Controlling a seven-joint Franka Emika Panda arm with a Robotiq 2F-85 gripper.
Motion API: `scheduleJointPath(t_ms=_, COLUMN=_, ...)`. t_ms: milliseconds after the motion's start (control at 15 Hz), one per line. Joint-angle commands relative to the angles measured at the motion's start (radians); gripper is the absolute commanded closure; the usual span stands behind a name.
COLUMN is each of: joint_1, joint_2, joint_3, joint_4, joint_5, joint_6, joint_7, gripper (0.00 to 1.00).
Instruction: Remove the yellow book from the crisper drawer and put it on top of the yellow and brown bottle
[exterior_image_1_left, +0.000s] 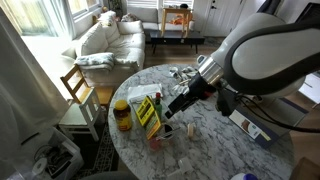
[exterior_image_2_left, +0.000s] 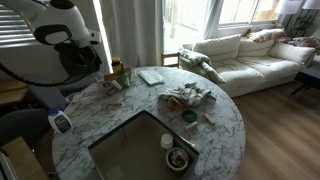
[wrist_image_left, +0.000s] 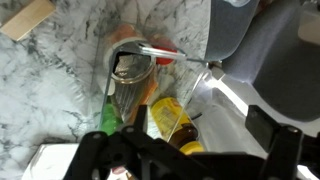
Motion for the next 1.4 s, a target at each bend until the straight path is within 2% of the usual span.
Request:
scheduleJointPath(t_ms=0, joint_1=-0.054, joint_2=0.118, joint_3=0.051, joint_4=0.052, joint_5=-0.06, joint_6=0.152, joint_7=0.201, gripper=0.0)
scheduleJointPath(t_ms=200, joint_1=-0.065, joint_2=0.203, joint_3=0.049, joint_4=0.077, joint_5=-0.188, joint_6=0.216, joint_7=0.424, gripper=0.0)
scheduleJointPath(t_ms=400, joint_1=-0.066, joint_2=0.267, joint_3=0.053, joint_4=0.123, joint_5=-0.24, joint_6=0.197, joint_7=0.54, gripper=0.0)
scheduleJointPath(t_ms=533, joint_1=-0.066, joint_2=0.286, joint_3=0.062, joint_4=0.148, joint_5=-0.248, joint_6=0.193, joint_7=0.577, gripper=0.0)
scheduleJointPath(t_ms=933, joint_1=-0.042, joint_2=0.296, joint_3=0.04, joint_4=0.189, joint_5=-0.372, joint_6=0.168, joint_7=0.663, gripper=0.0)
scheduleJointPath(t_ms=1333, joint_1=-0.016, joint_2=0.363, joint_3=0.034, joint_4=0.23, joint_5=-0.419, joint_6=0.186, joint_7=0.732, gripper=0.0)
